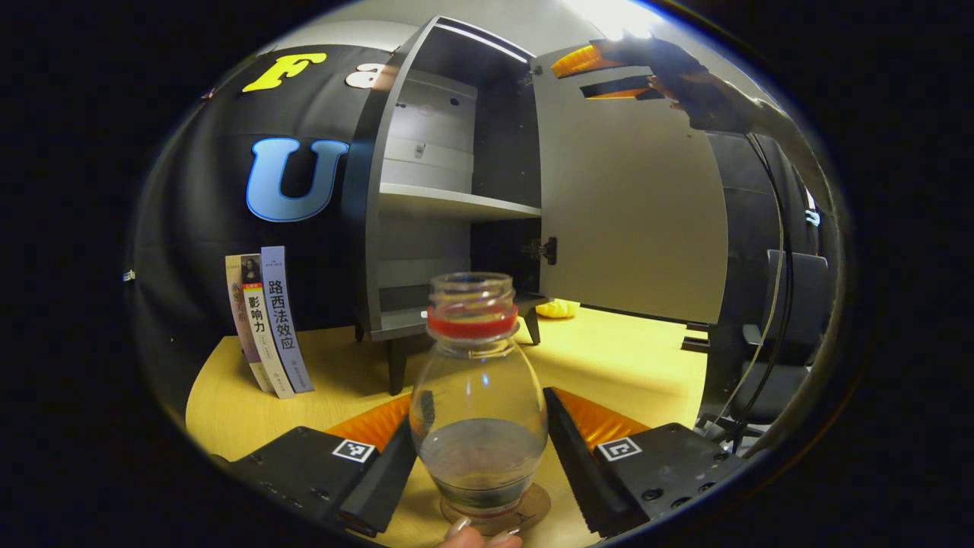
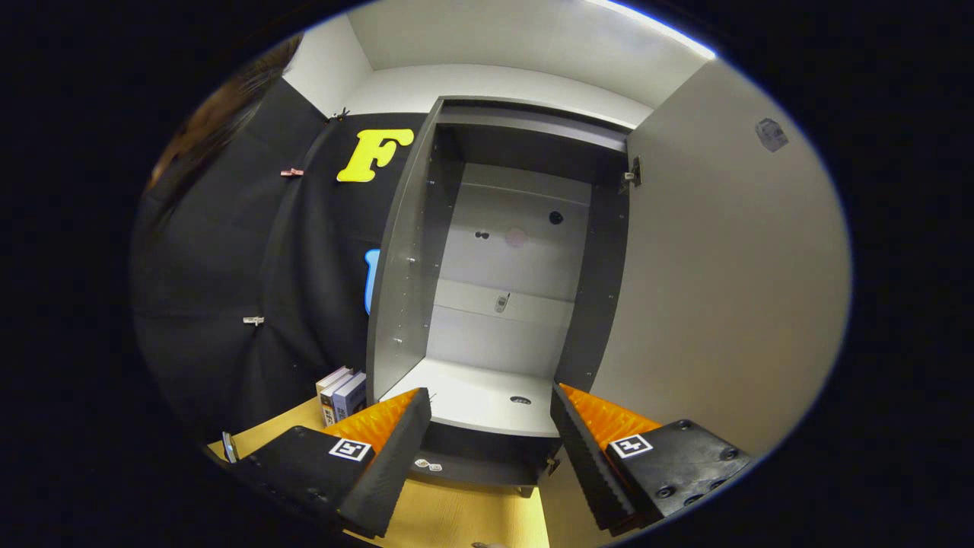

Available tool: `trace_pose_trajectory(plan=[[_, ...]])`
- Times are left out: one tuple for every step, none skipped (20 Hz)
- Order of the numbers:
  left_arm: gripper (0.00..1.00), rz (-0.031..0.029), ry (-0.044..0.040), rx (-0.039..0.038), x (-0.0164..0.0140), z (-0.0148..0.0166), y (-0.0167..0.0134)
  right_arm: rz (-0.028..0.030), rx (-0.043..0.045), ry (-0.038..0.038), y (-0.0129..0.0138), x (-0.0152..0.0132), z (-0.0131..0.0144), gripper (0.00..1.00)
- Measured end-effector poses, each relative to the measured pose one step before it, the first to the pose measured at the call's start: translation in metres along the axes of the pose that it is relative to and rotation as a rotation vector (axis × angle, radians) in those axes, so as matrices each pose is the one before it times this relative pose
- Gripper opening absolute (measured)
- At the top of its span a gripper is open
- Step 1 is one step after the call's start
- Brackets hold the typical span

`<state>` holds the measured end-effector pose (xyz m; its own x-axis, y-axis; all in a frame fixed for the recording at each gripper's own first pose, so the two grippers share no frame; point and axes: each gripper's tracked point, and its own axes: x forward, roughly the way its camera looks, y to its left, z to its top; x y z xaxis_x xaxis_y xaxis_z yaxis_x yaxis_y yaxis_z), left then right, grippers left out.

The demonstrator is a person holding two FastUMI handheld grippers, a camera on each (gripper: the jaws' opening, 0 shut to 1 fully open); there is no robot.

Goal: Open the cabinet door with the right hand, grasp the bottle in the cabinet with the left hand and place it on the coaster, then close the cabinet door with the right hand.

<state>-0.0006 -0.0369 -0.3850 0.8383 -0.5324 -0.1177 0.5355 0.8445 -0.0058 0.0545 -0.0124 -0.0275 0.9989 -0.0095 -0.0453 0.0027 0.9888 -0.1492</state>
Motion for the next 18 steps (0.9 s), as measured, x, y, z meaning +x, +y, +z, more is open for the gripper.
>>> trace_pose_trajectory(plan=[[0.9, 0.00431, -0.00982, -0.00407, -0.00024, 0.00719, 0.00172, -0.00554, 0.00652, -0.00067, -0.00215, -0.00183, 0.00006, 0.97], [0.9, 0.00208, -0.01226, -0.00194, -0.00006, 0.00917, 0.00104, -0.00619, 0.00638, -0.00038, -0.00209, -0.00222, 0.00055, 0.97], [0.9, 0.00399, -0.0114, 0.00147, -0.00065, 0.00911, 0.00241, -0.00531, 0.00617, -0.0021, -0.00189, -0.00187, 0.0015, 0.97], [0.9, 0.00842, -0.00913, 0.00358, -0.00061, 0.0106, 0.00213, -0.00932, 0.00795, -0.00423, -0.00225, -0.00224, 0.00212, 0.97], [0.9, 0.00595, -0.00684, 0.00297, -0.00114, 0.01036, 0.00142, -0.01093, 0.00954, -0.00882, -0.00379, -0.00349, 0.00403, 0.97], [0.91, -0.00088, -0.00897, 0.00306, -0.00267, 0.01267, -0.00136, -0.01186, 0.01139, -0.01317, -0.00371, -0.00434, 0.00578, 0.98], [0.91, -0.00314, -0.01197, 0.00569, -0.00239, 0.01413, -0.00267, -0.01125, 0.01218, -0.01086, -0.00468, -0.00446, 0.00611, 0.98], [0.91, -0.00585, -0.0121, 0.00512, -0.00258, 0.01643, -0.00391, -0.01049, 0.01119, -0.00689, -0.00465, -0.00644, 0.00377, 1.0], [0.91, -0.01699, -0.00952, 0.00096, -0.00048, 0.01484, -0.00551, -0.00272, 0.01176, -0.00445, -0.0038, -0.0064, 0.00468, 0.97], [0.9, -0.02022, -0.01012, -0.00248, -0.0004, 0.01683, -0.00746, 0.01213, 0.01332, 0.01531, 0.00101, -0.00935, -0.00116, 1.0], [0.91, -0.02383, -0.00374, -0.00585, 0.00214, 0.01316, -0.0077, 0.00604, 0.01097, 0.00605, -0.00121, -0.00974, 0.00093, 0.97], [0.91, -0.02663, 0.00334, -0.01209, 0.00224, 0.01172, -0.00888, -0.00368, 0.00166, -0.00054, -0.00438, -0.00898, 0.00124, 0.97], [0.91, -0.0256, 0.00081, -0.02153, 0.00245, 0.01099, -0.00895, -0.01888, -0.0095, 0.00597, -0.00858, -0.01004, -0.00139, 0.97], [0.91, -0.03209, 0.00035, -0.02922, 0.00393, 0.01098, -0.01143, -0.03318, -0.01526, 0.00306, -0.0111, -0.01109, -0.00222, 0.94], [0.9, -0.03588, 0.00105, -0.02965, 0.00747, 0.01089, -0.01316, -0.03465, -0.00695, 0.00149, -0.01381, -0.01365, 0.00018, 0.97], [0.91, -0.03365, -0.00093, -0.02321, 0.00798, 0.01018, -0.01183, -0.0254, 0.00936, -0.00076, -0.0109, -0.01543, 0.00334, 0.94], [0.9, -0.02914, -0.00289, -0.01299, 0.00922, 0.00898, -0.00993, -0.02114, 0.01962, -0.00644, -0.01187, -0.01524, 0.00432, 0.94], [0.91, -0.02321, -0.0032, -0.0008, 0.01043, 0.00906, -0.0079, -0.02402, 0.01915, -0.0033, -0.01297, -0.01355, 0.00095, 0.94]])
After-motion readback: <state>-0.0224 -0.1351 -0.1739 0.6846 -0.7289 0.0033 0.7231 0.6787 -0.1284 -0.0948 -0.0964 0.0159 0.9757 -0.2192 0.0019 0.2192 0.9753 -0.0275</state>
